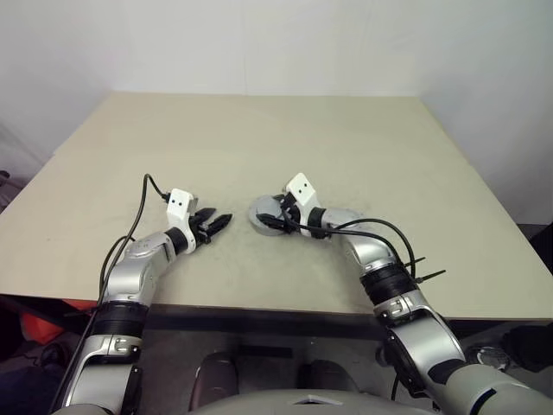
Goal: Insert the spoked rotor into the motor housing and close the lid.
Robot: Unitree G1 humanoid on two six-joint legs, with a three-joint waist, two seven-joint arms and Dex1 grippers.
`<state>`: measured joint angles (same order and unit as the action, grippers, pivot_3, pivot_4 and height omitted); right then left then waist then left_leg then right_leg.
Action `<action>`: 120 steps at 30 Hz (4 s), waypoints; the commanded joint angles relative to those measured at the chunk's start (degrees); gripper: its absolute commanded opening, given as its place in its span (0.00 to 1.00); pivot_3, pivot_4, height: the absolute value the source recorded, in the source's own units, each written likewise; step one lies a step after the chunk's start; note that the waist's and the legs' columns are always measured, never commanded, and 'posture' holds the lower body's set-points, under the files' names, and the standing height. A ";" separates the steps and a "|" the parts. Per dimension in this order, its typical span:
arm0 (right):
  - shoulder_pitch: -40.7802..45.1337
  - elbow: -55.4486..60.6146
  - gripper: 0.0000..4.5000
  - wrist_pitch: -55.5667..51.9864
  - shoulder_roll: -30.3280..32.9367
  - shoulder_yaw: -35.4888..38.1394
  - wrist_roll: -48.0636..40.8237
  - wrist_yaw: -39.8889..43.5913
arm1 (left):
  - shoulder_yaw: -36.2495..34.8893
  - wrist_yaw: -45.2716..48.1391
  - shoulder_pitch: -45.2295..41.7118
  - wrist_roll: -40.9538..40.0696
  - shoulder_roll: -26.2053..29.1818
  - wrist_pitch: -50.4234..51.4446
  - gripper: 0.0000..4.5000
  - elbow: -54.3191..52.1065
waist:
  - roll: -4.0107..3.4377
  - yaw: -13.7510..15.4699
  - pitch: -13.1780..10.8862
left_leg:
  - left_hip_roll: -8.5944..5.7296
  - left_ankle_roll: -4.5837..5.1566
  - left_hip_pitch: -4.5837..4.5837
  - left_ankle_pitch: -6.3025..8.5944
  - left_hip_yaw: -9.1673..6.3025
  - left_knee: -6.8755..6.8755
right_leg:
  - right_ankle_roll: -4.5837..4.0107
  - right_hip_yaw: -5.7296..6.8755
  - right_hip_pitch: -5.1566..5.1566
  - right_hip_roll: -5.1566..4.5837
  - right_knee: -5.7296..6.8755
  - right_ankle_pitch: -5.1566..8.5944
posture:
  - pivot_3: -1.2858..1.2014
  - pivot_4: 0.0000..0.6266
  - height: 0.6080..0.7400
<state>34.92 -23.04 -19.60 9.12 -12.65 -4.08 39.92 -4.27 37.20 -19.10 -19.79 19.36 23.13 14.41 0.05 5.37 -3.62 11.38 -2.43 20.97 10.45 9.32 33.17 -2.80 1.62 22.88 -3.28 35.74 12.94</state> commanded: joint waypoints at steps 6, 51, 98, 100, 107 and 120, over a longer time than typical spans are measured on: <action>0.21 -1.09 0.69 1.33 0.02 -0.58 1.47 -0.79 | 0.07 0.17 -0.06 -0.07 0.07 -0.11 0.66 -2.21 | 0.00 0.03 0.00 | 0.01 -0.04 -0.45 -0.02 0.01 0.00 | -0.03 0.00 -0.43 -0.01 -0.02 -0.02 | 0.52 0.00 1.00; 0.92 -6.26 0.69 5.14 1.77 1.30 2.28 -0.64 | 0.62 -0.11 0.06 0.85 -0.31 -0.92 0.66 -1.33 | 0.00 0.13 0.00 | 0.00 0.26 -0.87 0.16 0.00 -0.03 | 0.09 -0.02 -0.81 -0.03 -0.11 0.07 | 0.52 0.00 1.00; -0.61 -7.47 0.69 7.09 5.03 0.29 -1.02 4.62 | 0.41 -0.82 1.12 0.64 -0.55 -0.44 0.66 -2.54 | -0.07 0.22 0.26 | -0.04 0.64 -1.06 0.40 -0.35 -0.19 | 0.61 -0.05 -1.72 -0.11 -0.92 0.38 | 0.52 0.00 1.00; -0.45 -6.36 0.69 6.48 4.71 0.66 -1.41 4.59 | 0.34 -0.81 1.12 0.67 -0.51 -0.55 0.66 -2.32 | -0.07 0.21 0.26 | -0.05 0.64 -0.98 0.40 -0.35 -0.19 | 0.60 -0.05 -1.69 -0.12 -0.93 0.37 | 0.52 0.00 1.00; 0.02 -10.97 0.69 2.43 5.97 -3.13 4.16 3.07 | -0.08 -1.07 0.94 0.34 -0.53 -0.30 0.66 -2.53 | -0.08 -0.10 0.26 | 0.00 0.67 -0.96 0.41 -0.34 -0.37 | 0.20 -0.05 -1.55 -0.05 -0.94 0.25 | 0.52 0.00 1.00; -0.25 -12.63 0.69 1.72 6.91 -6.17 6.98 2.82 | -3.02 -4.76 -6.59 -8.08 -8.01 11.90 0.56 -2.19 | -0.14 0.17 0.32 | -0.15 0.64 -1.36 0.40 -0.35 -0.38 | 0.66 -0.15 -1.94 -0.16 -1.00 0.53 | 0.52 0.00 1.00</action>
<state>37.33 -30.23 -14.13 14.24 -16.06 -1.61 43.49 -6.39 33.42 -22.91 -26.39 11.61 33.81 12.04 -0.09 5.55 -3.29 11.23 -1.80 19.62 10.85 8.96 32.79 -2.14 1.47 20.95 -3.44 34.75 13.46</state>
